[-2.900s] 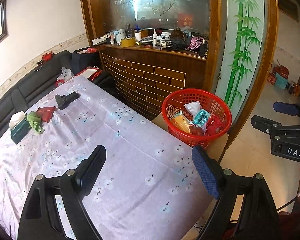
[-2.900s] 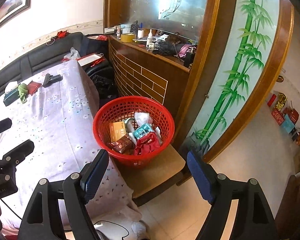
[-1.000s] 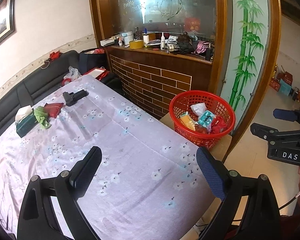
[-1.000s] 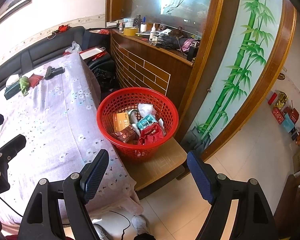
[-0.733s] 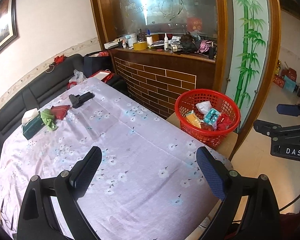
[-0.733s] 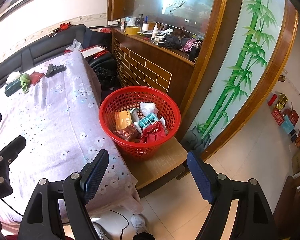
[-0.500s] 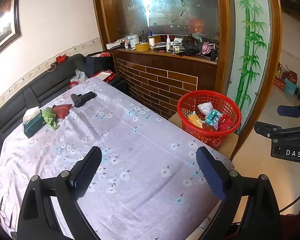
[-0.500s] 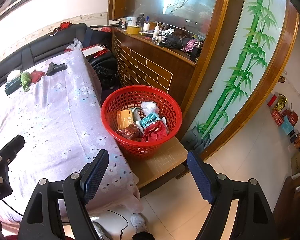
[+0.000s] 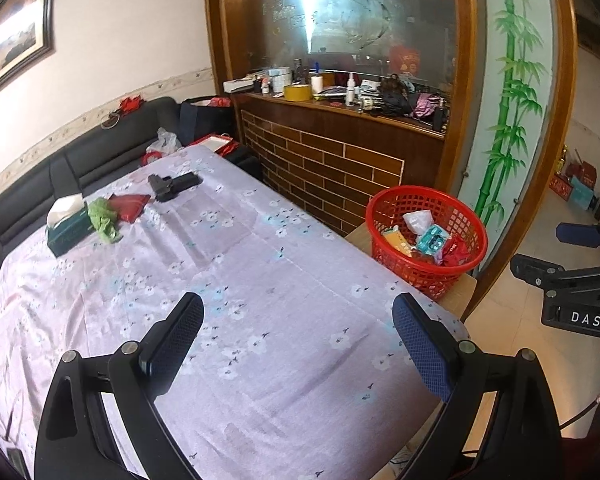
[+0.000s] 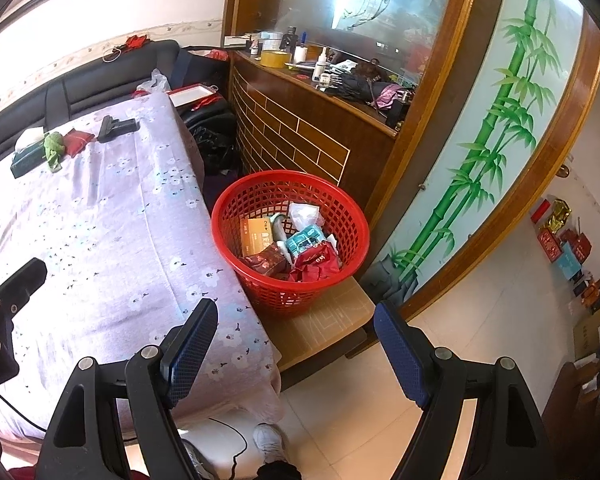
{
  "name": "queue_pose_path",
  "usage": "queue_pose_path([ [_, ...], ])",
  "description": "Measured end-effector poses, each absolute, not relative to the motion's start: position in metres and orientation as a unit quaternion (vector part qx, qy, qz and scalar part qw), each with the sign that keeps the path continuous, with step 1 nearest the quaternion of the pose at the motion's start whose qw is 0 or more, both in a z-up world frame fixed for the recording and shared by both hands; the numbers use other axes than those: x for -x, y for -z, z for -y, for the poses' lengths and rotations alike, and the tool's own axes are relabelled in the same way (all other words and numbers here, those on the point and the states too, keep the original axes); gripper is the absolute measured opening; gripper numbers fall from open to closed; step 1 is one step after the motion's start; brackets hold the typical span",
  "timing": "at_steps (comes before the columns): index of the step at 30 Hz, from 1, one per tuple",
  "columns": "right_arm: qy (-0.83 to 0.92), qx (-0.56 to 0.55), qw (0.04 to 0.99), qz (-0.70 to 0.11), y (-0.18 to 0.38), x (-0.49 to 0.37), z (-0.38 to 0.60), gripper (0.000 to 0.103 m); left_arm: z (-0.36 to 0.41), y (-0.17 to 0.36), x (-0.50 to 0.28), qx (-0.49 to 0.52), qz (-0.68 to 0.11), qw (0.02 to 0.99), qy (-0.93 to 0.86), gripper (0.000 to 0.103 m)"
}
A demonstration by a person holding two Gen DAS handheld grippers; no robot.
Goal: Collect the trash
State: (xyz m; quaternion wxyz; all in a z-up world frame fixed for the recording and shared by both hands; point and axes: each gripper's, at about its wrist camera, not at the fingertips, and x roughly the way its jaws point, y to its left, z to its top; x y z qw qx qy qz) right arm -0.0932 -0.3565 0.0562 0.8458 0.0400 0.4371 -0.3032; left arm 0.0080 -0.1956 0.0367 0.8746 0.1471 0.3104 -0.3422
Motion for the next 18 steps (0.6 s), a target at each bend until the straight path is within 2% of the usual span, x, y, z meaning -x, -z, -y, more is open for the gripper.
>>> queue_pose_path([
  [7, 0.28, -0.035, 0.848, -0.45, -0.046, 0.073, 0.343, 0.084, 0.158, -0.025, -0.023, -0.128, -0.337, 0.882, 0.302, 0.095],
  [11, 0.25, -0.029, 0.849, -0.466, -0.03, 0.048, 0.327, 0.089, 0.115, -0.002, -0.041, -0.101, -0.377, 0.885, 0.252, 0.095],
  [18, 0.15, 0.013, 0.844, -0.515, 0.03, -0.027, 0.26, 0.089, 0.012, 0.051, -0.071, -0.079, -0.443, 0.885, 0.116, 0.095],
])
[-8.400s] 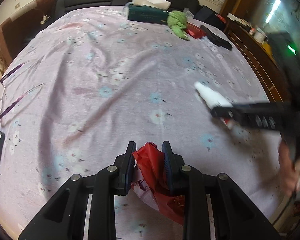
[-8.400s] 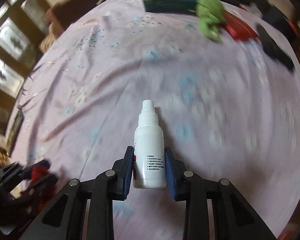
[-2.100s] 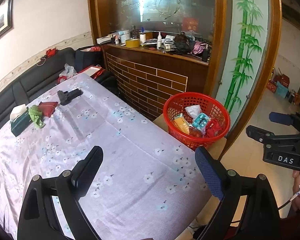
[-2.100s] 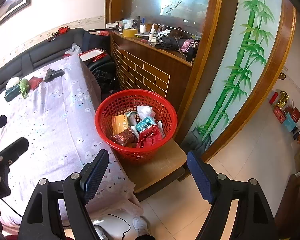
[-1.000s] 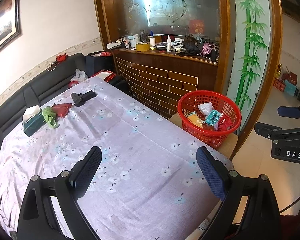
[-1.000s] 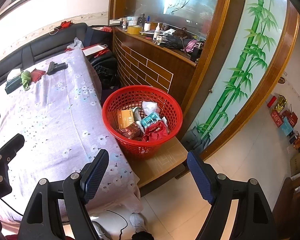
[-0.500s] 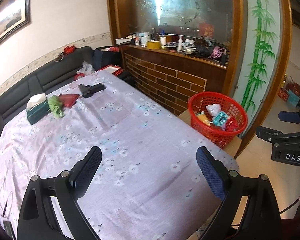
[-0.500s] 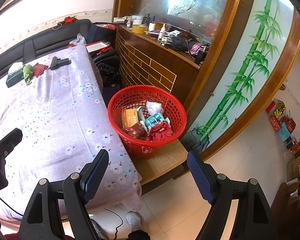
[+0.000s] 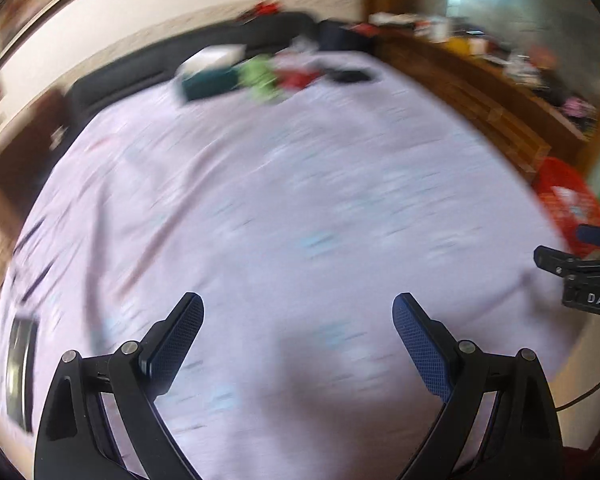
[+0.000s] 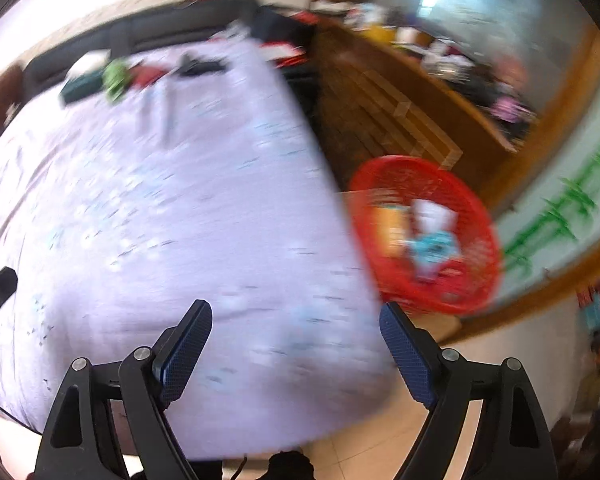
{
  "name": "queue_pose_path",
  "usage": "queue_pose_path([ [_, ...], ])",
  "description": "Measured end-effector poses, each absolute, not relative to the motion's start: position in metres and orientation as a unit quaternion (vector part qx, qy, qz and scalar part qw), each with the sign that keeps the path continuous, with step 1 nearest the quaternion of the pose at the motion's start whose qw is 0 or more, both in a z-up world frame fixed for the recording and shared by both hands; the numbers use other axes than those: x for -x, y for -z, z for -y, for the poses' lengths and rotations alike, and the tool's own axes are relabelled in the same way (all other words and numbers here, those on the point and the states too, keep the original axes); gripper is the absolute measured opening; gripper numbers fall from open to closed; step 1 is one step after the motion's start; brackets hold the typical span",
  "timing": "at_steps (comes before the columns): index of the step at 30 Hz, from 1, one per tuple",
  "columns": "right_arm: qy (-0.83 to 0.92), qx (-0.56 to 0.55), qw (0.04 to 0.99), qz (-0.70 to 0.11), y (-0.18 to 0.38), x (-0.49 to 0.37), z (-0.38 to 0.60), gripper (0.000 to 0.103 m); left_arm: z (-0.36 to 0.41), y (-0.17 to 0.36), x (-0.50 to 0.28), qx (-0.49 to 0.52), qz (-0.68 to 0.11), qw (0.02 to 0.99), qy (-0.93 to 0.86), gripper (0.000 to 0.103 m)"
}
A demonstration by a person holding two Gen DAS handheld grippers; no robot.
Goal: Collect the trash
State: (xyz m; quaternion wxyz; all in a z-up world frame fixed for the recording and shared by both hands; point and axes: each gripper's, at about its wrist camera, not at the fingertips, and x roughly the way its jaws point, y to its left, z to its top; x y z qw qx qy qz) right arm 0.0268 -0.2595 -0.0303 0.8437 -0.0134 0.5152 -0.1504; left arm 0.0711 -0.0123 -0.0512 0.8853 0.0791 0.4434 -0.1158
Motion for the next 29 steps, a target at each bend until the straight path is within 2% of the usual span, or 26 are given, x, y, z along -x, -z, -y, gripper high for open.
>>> queue_pose_path([
  [6, 0.051, 0.015, 0.84, -0.54, 0.083, -0.1, 0.181, 0.089, -0.06, 0.091, -0.097, -0.059, -0.481, 0.874, 0.042, 0.095],
  [10, 0.049, 0.005, 0.849, -0.525, 0.102, -0.134, 0.152, 0.089, -0.086, 0.108, -0.12, -0.018, -0.499, 0.865, 0.037, 0.095],
  [14, 0.075, -0.012, 0.866, -0.494, 0.108, -0.15, 0.139, 0.103, -0.087, 0.11, -0.131, -0.022, -0.49, 0.87, 0.039, 0.097],
  [15, 0.077, -0.021, 0.867, -0.492, 0.111, -0.153, 0.14, 0.103, -0.087, 0.111, -0.132, -0.023, -0.49, 0.87, 0.038, 0.103],
  [29, 0.083, -0.036, 0.871, -0.482, 0.111, -0.159, 0.139, 0.103, -0.087, 0.114, -0.146, -0.015, -0.477, 0.878, 0.031, 0.103],
])
